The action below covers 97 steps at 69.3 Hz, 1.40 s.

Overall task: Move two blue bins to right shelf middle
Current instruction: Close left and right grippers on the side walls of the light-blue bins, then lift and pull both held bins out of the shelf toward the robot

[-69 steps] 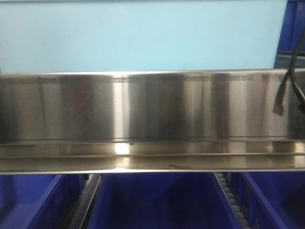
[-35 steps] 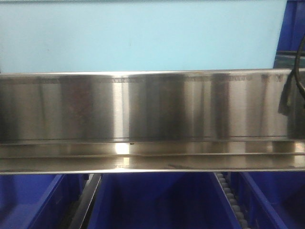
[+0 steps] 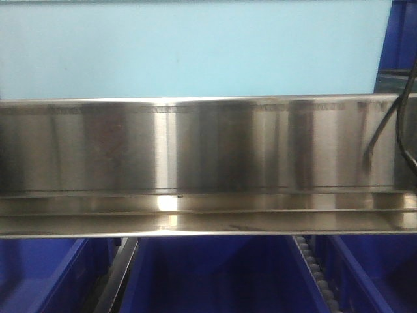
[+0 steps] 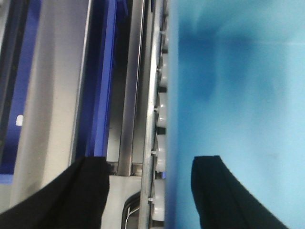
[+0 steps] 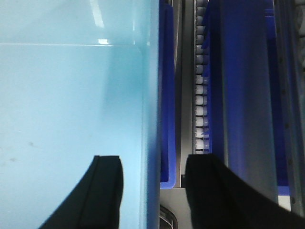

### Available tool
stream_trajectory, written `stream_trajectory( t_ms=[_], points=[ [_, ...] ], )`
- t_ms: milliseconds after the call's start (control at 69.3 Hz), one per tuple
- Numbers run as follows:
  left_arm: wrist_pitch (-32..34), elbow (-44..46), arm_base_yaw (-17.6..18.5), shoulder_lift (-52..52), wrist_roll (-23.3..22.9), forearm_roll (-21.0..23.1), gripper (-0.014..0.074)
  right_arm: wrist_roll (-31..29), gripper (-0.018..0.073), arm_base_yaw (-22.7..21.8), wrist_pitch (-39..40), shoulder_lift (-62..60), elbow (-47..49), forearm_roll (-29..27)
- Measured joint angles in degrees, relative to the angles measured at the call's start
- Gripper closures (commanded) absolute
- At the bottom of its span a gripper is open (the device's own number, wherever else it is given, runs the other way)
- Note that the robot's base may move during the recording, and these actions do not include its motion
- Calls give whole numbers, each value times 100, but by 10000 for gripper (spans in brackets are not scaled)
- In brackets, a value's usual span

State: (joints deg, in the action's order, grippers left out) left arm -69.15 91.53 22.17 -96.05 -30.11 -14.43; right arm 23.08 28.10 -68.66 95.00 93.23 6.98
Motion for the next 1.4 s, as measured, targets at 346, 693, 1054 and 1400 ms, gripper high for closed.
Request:
stream_trajectory(
  t_ms=[346, 693, 1054, 1400],
  points=[
    [-32, 13, 0, -77, 33, 67, 305, 0, 345, 0, 49, 43, 0, 0],
    [-32, 61, 4, -77, 63, 278, 603, 0, 721, 0, 76, 43, 0, -47],
    [-62, 61, 4, -77, 63, 320, 707, 0, 721, 0, 86, 43, 0, -47],
    [-62, 61, 4, -77, 63, 320, 707, 0, 721, 0, 86, 43, 0, -47]
  ],
)
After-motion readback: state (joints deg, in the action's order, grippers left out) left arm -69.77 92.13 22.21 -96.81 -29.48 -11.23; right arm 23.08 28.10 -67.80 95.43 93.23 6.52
